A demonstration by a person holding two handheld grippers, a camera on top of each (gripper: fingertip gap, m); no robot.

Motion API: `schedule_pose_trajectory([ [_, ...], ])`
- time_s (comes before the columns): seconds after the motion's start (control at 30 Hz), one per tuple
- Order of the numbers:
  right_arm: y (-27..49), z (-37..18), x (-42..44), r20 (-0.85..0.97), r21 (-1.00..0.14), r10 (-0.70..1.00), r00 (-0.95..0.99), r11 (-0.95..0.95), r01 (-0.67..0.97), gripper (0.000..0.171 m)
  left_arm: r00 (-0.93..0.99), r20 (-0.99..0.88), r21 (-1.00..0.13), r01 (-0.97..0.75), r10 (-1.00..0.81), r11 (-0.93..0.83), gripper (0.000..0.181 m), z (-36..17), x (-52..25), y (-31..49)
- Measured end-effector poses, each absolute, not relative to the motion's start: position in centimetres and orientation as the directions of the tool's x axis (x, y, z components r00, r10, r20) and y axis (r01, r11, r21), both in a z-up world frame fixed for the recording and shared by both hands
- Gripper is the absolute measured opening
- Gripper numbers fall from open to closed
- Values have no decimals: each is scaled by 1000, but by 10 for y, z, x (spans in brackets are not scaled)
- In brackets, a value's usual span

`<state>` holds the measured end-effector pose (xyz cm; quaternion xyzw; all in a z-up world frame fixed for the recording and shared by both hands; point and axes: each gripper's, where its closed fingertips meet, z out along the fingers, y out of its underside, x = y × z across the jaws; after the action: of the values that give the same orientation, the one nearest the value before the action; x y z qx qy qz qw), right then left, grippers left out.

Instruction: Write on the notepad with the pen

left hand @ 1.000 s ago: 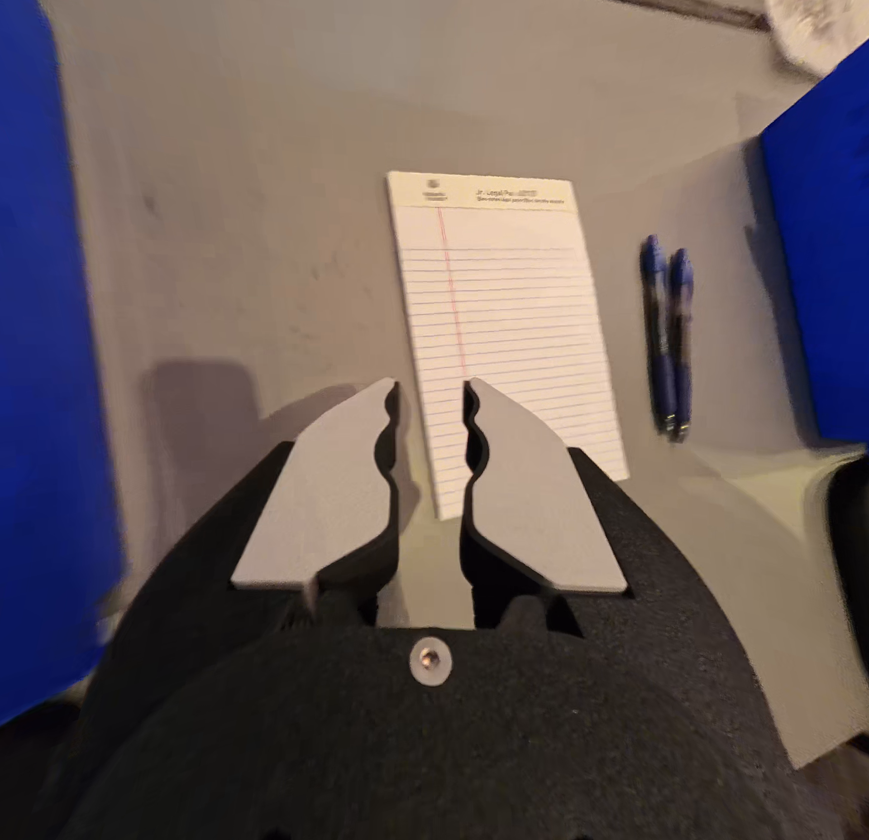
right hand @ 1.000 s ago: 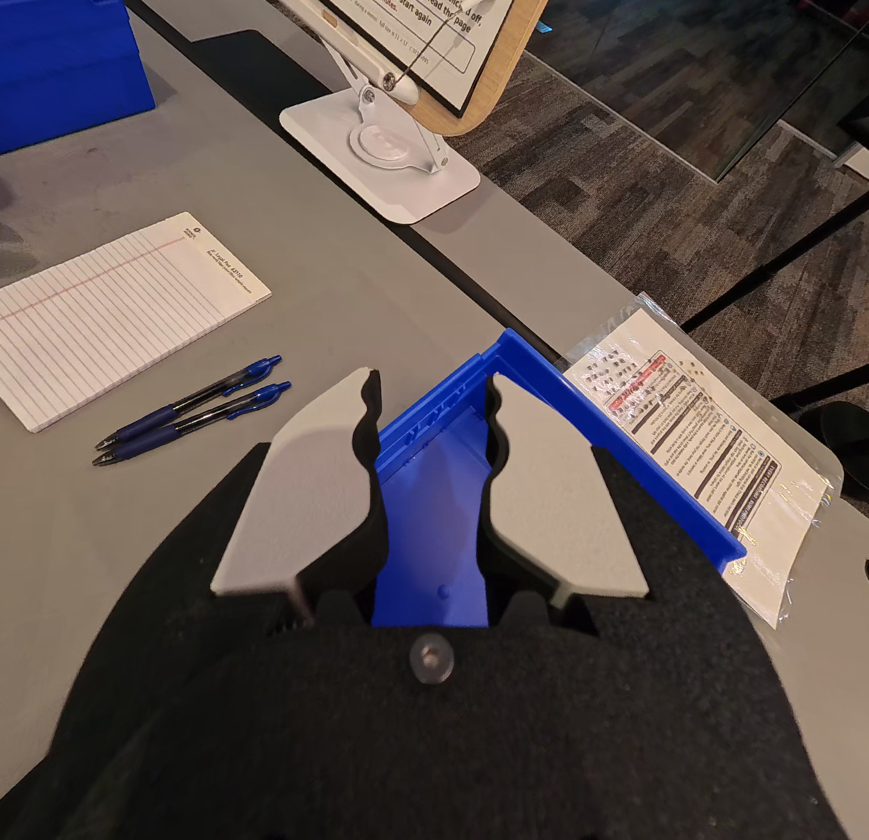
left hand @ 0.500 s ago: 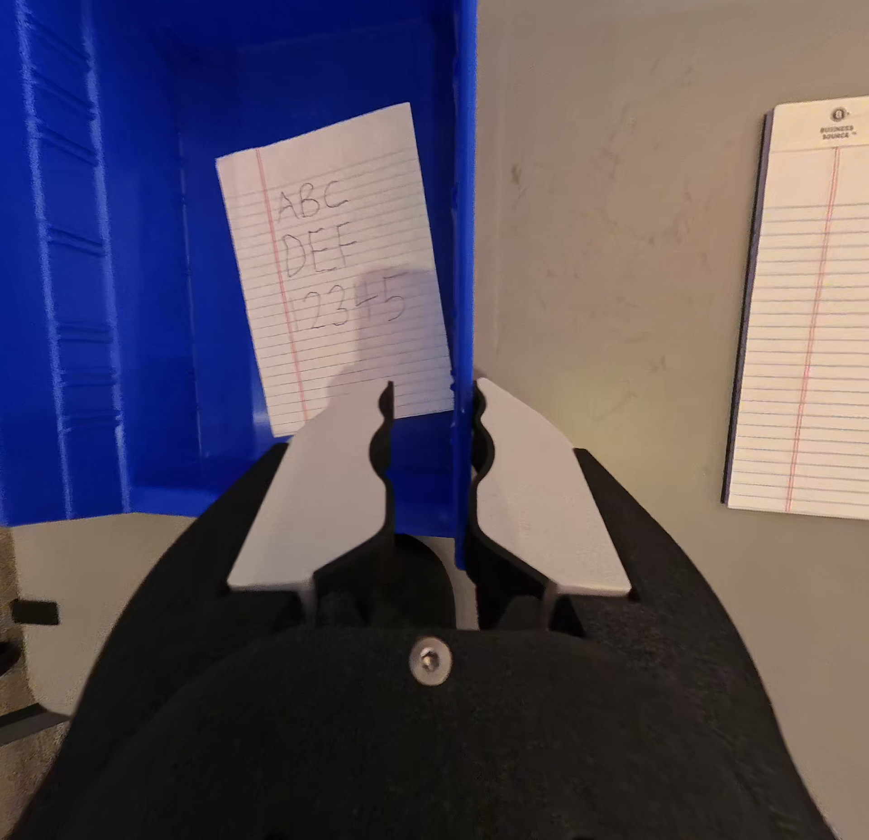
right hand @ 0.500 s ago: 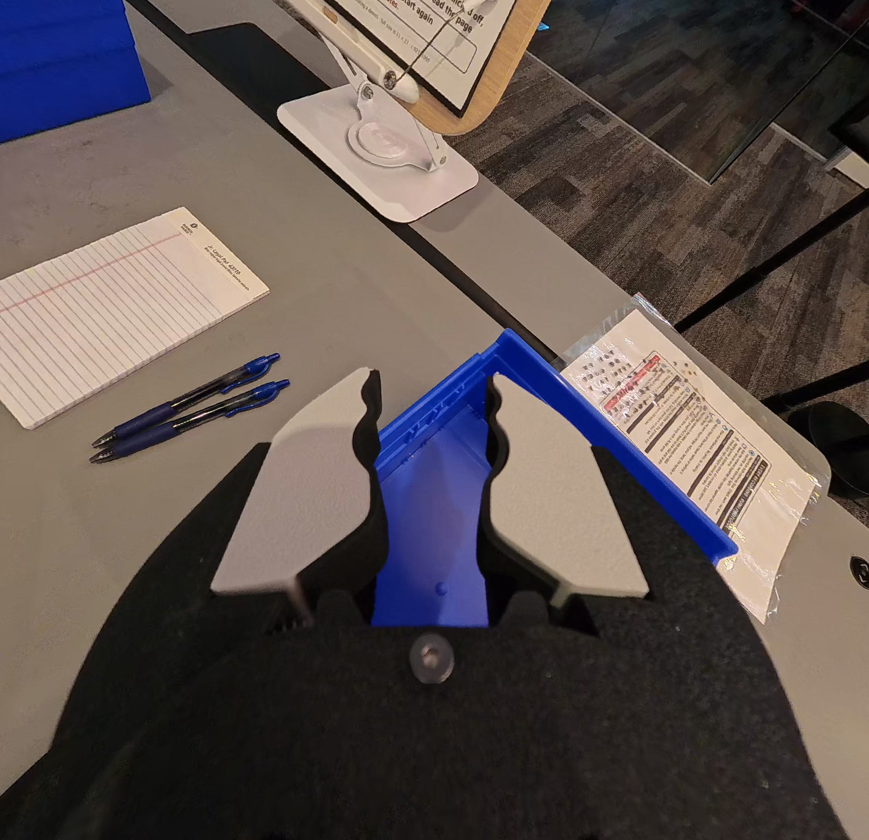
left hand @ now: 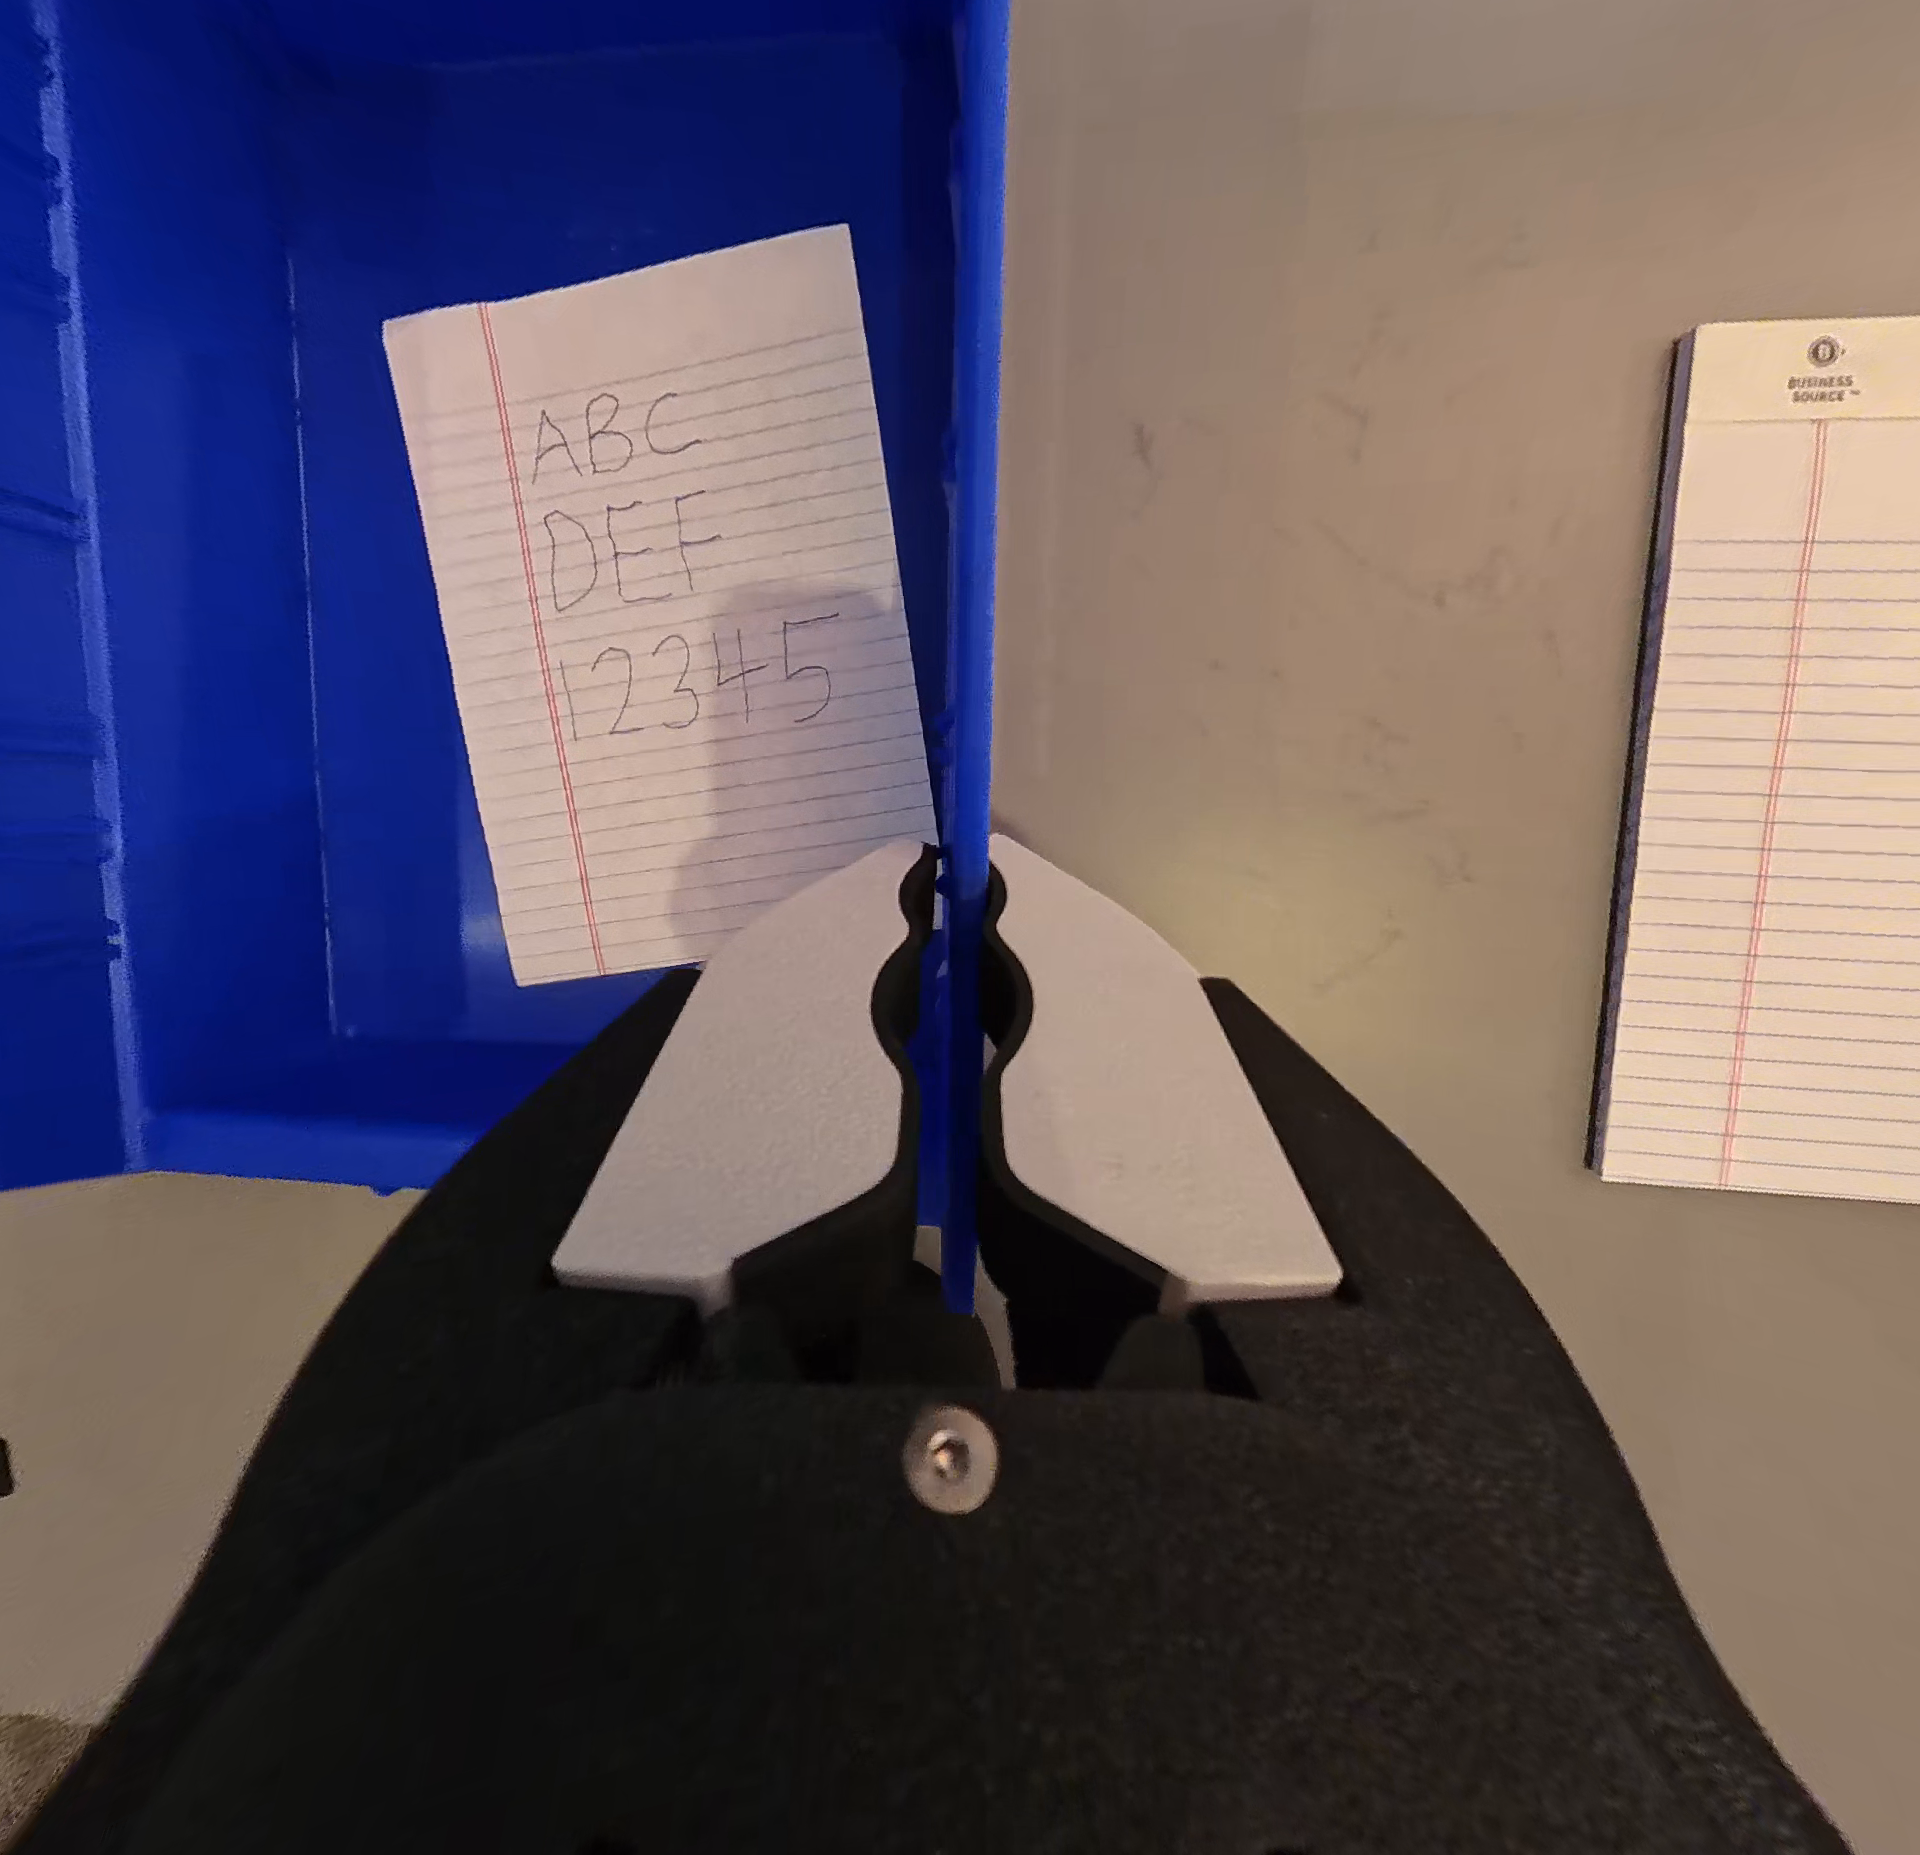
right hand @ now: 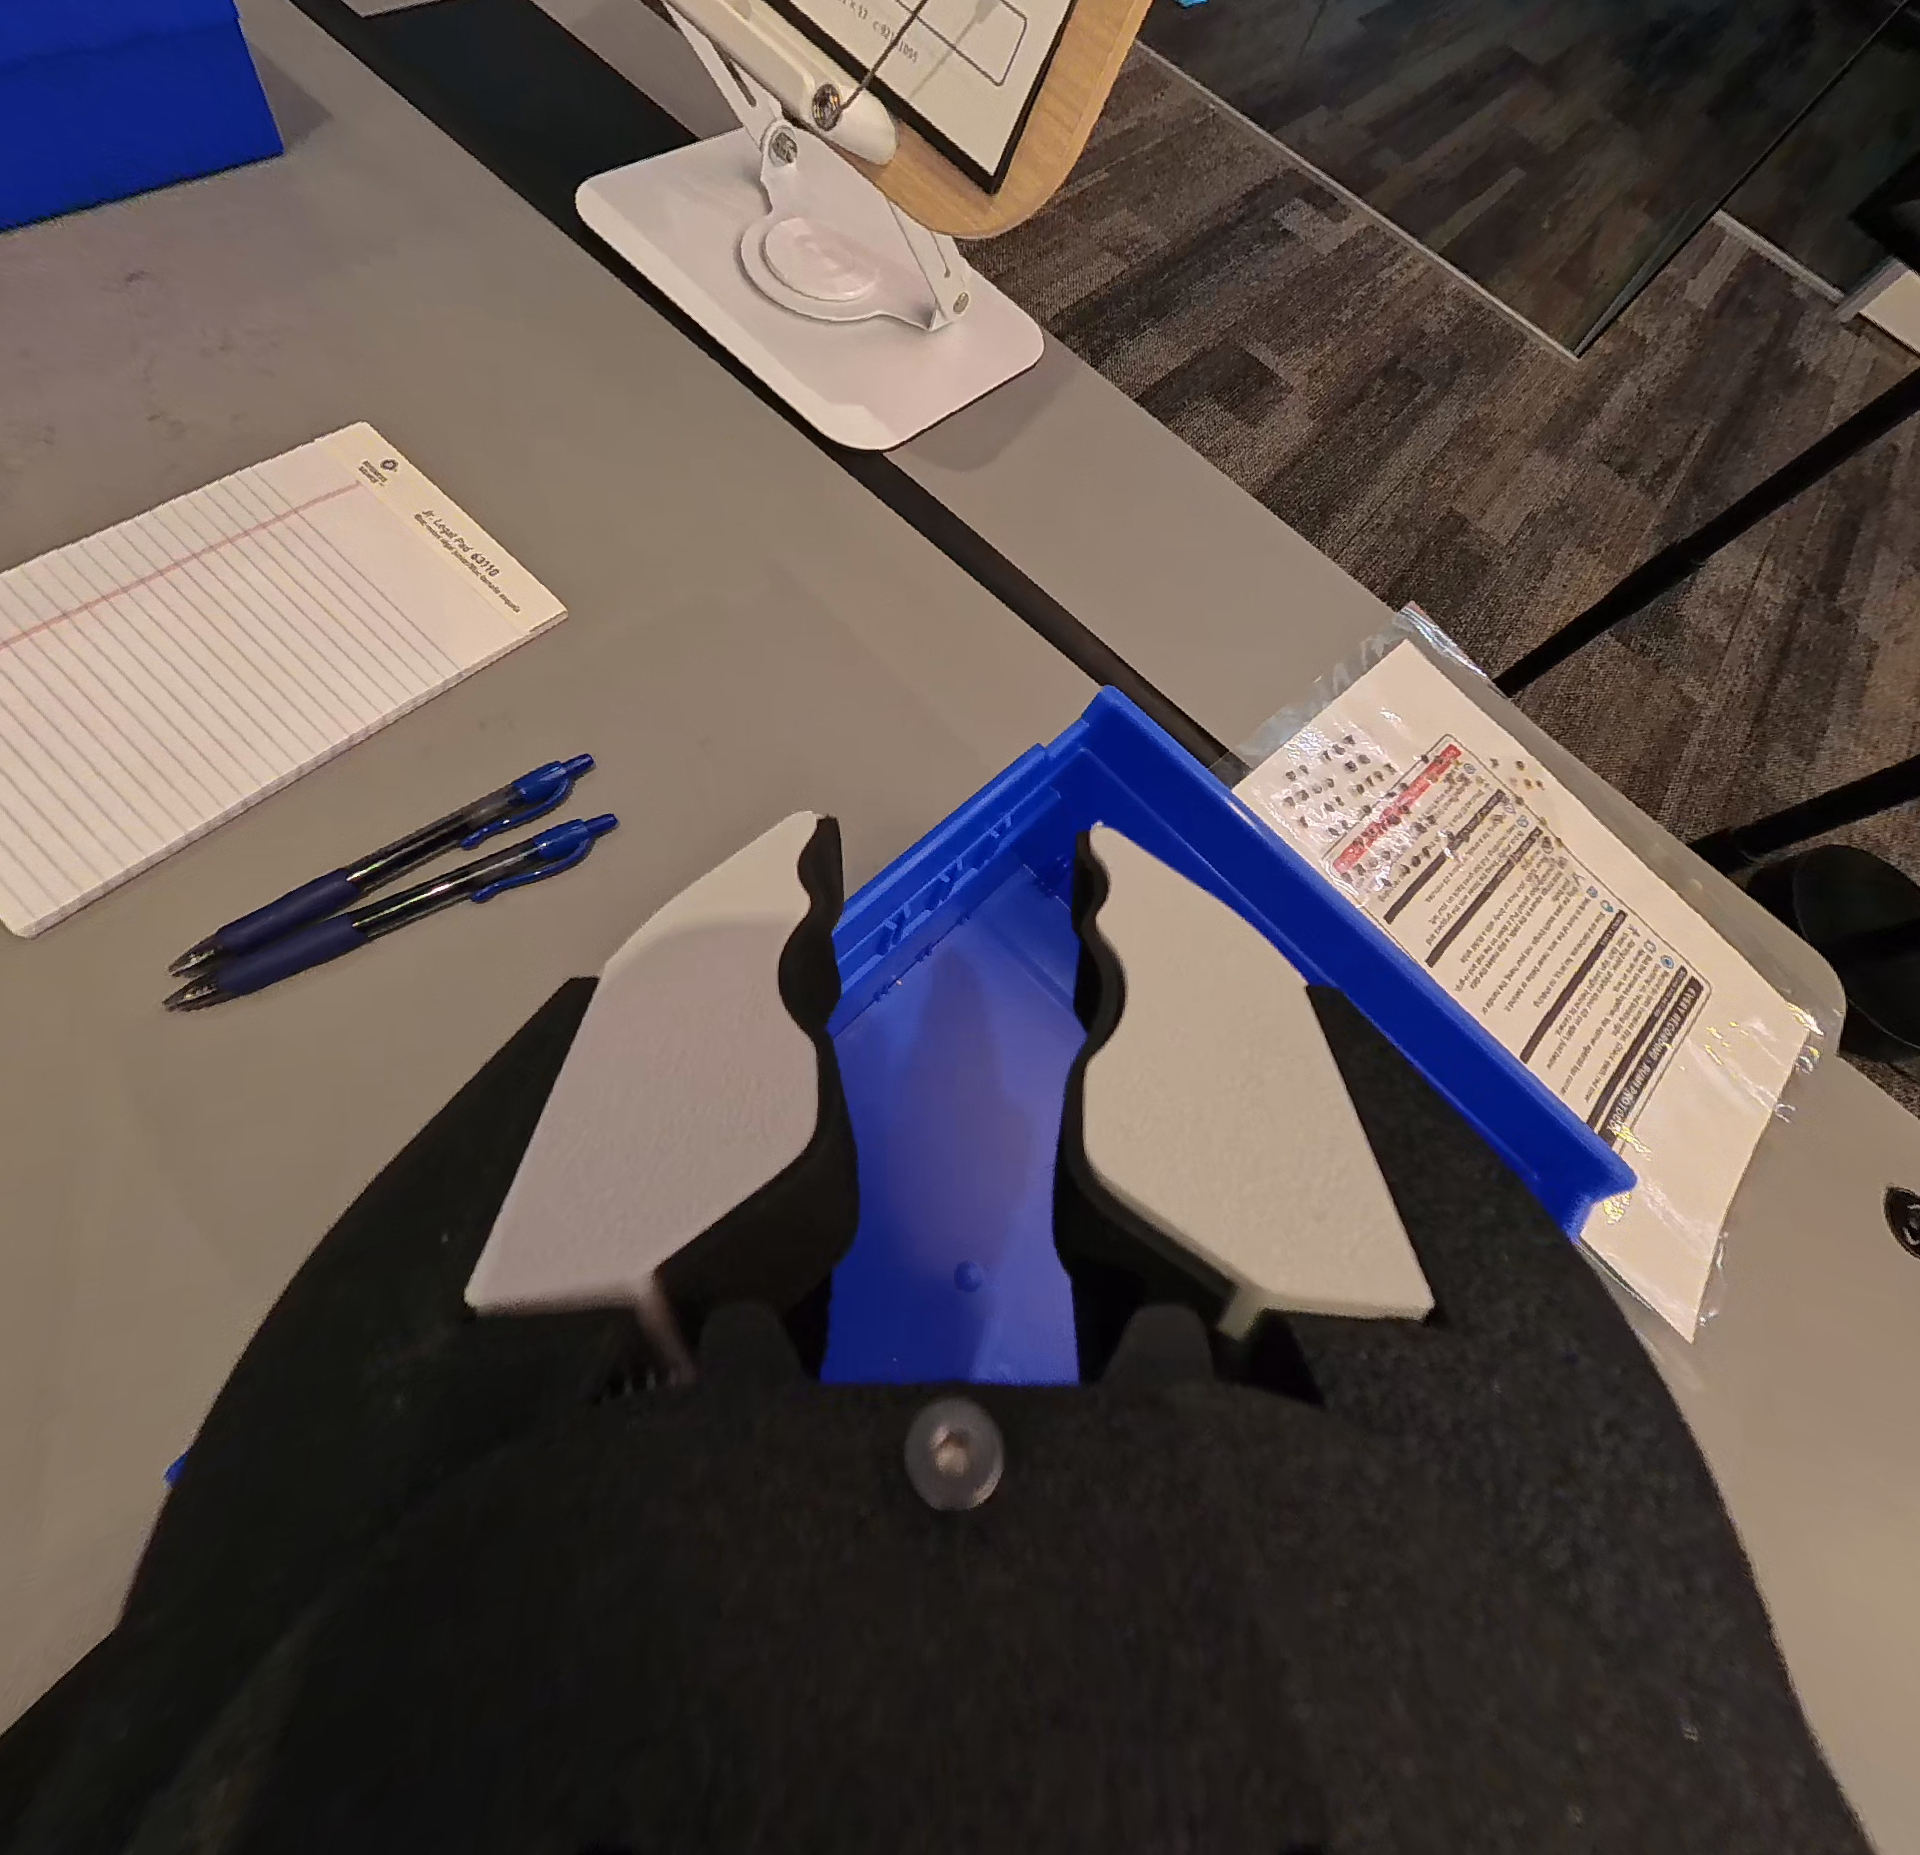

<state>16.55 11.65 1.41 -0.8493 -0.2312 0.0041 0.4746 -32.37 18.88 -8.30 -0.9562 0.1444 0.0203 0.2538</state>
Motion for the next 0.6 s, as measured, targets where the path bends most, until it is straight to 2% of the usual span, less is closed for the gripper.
schedule_pose_trajectory([
  [0.07,117,14,165,217,-806,396,892,-443,393,42,956,-104,-505,-288,-274,-813,6,-81,-322,190],
  [0.13,118,15,163,226,-805,396,890,-439,400,42,951,-98,-586,-293,-293,-755,27,-67,-313,194],
  [0.17,118,17,162,234,-805,392,890,-435,404,42,947,-118,-643,-302,-298,-703,29,-52,-310,196],
  [0.23,119,25,158,249,-817,383,890,-411,405,42,932,-176,-759,-333,-316,-560,46,-12,-298,197],
  [0.37,119,51,133,216,-878,399,891,-320,356,42,873,-172,-876,-347,-456,-334,43,51,-251,179],
  [0.47,117,64,103,170,-903,442,881,-287,318,41,695,-9,-881,-346,-719,-324,43,36,-189,148],
  [0.6,122,53,69,102,-885,448,888,-367,287,37,552,139,-739,-495,-822,-457,34,-52,-147,128],
])
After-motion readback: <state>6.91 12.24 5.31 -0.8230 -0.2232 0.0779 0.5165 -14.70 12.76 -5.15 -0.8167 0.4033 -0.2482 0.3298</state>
